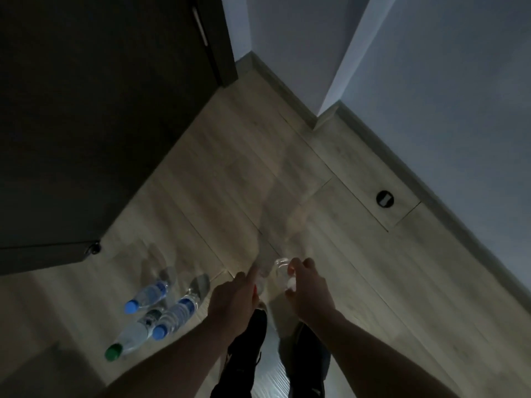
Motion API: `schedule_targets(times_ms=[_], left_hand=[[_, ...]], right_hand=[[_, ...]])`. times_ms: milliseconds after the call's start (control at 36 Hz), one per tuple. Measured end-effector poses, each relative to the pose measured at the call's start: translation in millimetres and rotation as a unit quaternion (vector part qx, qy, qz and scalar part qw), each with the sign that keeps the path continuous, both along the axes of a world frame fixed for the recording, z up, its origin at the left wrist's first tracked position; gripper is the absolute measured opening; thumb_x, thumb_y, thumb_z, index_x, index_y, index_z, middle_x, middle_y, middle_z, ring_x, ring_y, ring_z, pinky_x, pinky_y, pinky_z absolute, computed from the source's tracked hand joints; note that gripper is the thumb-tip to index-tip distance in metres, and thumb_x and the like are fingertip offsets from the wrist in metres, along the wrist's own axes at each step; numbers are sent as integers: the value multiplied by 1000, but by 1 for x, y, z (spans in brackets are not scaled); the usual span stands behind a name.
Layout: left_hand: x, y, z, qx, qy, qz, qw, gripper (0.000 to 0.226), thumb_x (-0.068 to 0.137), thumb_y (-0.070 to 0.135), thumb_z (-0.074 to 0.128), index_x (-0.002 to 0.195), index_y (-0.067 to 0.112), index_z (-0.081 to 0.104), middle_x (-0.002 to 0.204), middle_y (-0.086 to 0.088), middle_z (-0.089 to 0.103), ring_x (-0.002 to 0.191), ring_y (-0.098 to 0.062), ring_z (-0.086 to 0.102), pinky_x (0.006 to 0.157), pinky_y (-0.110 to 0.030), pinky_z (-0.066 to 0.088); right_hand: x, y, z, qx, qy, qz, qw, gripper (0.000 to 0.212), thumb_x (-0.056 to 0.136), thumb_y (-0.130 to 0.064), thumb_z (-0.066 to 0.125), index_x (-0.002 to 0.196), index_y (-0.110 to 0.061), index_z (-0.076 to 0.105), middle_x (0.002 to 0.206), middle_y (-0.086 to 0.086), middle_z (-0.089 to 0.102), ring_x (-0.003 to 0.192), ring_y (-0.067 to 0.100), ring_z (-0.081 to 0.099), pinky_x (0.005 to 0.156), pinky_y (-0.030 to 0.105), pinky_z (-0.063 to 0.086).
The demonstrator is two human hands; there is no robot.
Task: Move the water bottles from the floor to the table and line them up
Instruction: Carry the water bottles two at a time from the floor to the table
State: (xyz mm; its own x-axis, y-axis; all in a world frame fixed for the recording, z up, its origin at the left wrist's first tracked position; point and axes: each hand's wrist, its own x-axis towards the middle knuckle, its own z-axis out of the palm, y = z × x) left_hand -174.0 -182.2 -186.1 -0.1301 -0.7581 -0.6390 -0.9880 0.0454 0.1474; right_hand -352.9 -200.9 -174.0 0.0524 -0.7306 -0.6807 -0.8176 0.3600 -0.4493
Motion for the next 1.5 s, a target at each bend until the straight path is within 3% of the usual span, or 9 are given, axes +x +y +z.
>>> schedule_targets(times_ms=[111,222,361,472,694,1028,1194,1306,1500], left_hand=[[1,1,77,-4,36,4,999,46,94,42,60,133,31,39,100,3,63,83,-24,69,59,-31,40],[8,-2,178,-2,79,5,997,44,96,44,57,134,39,35,106,7,63,87,-16,69,64,-25,49],[15,-4,319,-17,135,-38,990,44,96,46,58,134,32,40,114,4,62,90,-14,69,70,-26,59],[16,-8,423,-16,152,-71,986,41,98,49,53,131,34,36,118,5,59,100,-23,63,77,-36,57],[6,-10,586,-68,234,-131,961,25,92,41,64,108,32,47,102,8,60,83,-21,65,67,-37,53],[-48,31,693,-89,307,-276,907,24,90,52,59,105,39,46,97,18,59,77,-3,59,66,-29,51],[-96,83,731,-95,340,-329,876,27,89,55,62,93,33,47,83,17,58,71,-3,58,63,-29,51],[-128,129,752,-105,359,-355,857,24,89,51,67,92,37,48,82,25,58,78,8,61,57,-10,42],[-173,216,780,-130,379,-394,827,20,89,54,61,95,38,49,84,23,59,75,1,58,58,-22,42]], right_hand=[[-9,5,72,6,-23,-36,999,36,84,-19,76,111,-23,53,109,-9,42,83,10,52,67,17,49],[-18,13,169,4,-41,-63,997,35,82,-19,77,110,-22,55,109,-9,43,86,13,54,61,12,40],[-25,27,312,-14,-46,-123,991,29,77,-21,74,101,-22,59,104,-5,52,83,18,60,70,34,55],[-27,44,420,-60,-52,-167,983,31,69,-27,75,88,-34,51,96,-12,50,71,8,54,54,20,37],[-31,98,573,-140,-27,-255,956,32,67,-25,83,82,-33,56,91,-15,55,67,2,55,55,14,35],[-49,207,685,-225,-28,-373,900,21,59,-38,74,79,-36,69,94,-17,60,72,2,60,58,14,45],[-71,284,725,-263,-1,-420,868,17,63,-26,77,78,-31,70,93,-17,60,68,3,60,57,15,43],[-87,343,746,-287,28,-438,851,17,64,-26,76,78,-32,70,89,-17,61,68,4,62,56,14,43],[-112,453,774,-309,51,-482,819,20,59,-32,70,78,-36,70,85,-22,66,68,4,66,52,12,42]])
